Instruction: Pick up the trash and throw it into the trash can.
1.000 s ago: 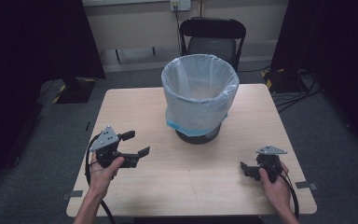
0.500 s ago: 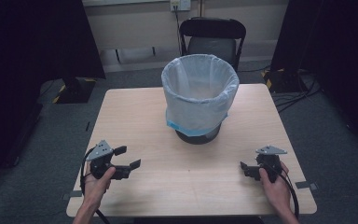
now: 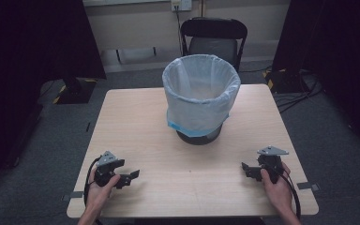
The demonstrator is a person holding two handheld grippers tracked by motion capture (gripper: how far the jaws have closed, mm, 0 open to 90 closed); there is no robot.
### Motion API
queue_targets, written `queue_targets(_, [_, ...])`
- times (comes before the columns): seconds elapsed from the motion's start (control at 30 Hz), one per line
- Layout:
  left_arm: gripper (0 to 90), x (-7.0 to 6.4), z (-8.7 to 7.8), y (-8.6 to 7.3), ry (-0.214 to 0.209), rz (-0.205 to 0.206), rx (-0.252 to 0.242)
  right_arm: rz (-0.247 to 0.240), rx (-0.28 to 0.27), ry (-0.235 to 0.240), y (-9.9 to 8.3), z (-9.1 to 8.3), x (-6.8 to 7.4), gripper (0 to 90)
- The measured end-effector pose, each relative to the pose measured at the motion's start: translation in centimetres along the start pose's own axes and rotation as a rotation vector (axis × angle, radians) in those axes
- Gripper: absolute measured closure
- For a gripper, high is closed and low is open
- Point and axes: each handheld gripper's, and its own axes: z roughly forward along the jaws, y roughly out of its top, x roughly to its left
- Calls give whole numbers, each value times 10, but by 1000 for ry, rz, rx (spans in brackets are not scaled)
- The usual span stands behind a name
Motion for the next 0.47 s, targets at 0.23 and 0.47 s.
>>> queue_targets(0.23, [163, -5, 10, -4, 69, 37, 70, 0, 0, 0, 0, 0, 0, 106])
queue_targets(0.47, [152, -10, 18, -9, 110, 96, 94, 0, 0, 0, 0, 0, 0, 106])
